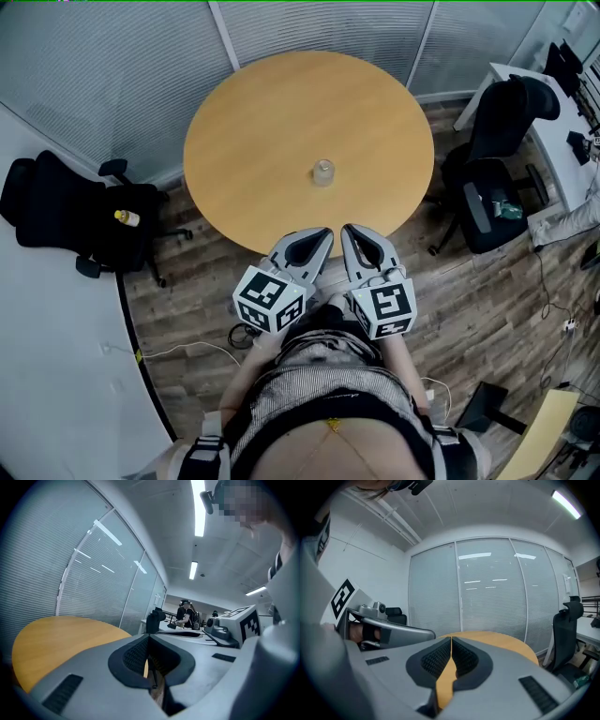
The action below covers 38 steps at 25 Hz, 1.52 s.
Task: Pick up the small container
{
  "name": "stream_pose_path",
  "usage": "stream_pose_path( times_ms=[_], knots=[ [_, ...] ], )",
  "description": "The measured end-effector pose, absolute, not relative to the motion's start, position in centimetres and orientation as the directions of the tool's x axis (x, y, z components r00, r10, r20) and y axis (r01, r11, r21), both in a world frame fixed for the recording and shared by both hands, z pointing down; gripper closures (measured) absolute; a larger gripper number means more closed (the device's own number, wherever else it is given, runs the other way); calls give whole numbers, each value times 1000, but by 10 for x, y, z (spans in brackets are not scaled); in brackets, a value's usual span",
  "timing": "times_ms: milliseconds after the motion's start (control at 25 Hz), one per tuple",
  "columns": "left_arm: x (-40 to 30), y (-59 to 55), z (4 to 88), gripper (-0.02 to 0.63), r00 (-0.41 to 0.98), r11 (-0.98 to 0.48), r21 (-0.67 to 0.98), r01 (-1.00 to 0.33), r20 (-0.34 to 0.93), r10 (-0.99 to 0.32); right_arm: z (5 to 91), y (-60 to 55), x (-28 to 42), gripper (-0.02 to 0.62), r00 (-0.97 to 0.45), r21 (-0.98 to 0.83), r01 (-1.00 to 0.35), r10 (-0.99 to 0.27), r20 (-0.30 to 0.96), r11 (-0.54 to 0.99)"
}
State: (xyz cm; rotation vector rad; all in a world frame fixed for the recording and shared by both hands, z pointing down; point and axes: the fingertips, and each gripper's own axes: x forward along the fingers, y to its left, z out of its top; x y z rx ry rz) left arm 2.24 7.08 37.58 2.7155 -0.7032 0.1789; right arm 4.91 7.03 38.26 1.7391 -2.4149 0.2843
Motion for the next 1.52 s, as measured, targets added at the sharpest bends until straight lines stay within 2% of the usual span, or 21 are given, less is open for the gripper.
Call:
stream_pose_path(
  times_ms=[640, 1520],
  knots=[
    [31, 66, 385, 601, 829, -774, 299, -558, 219, -514, 391, 64, 62, 575, -384, -87, -923, -891, 242, 374],
    [22, -18, 378, 601, 873, -819, 303, -488, 184, -452, 386, -16, 47, 575, -324, -43, -945, -914, 245, 324]
  ],
)
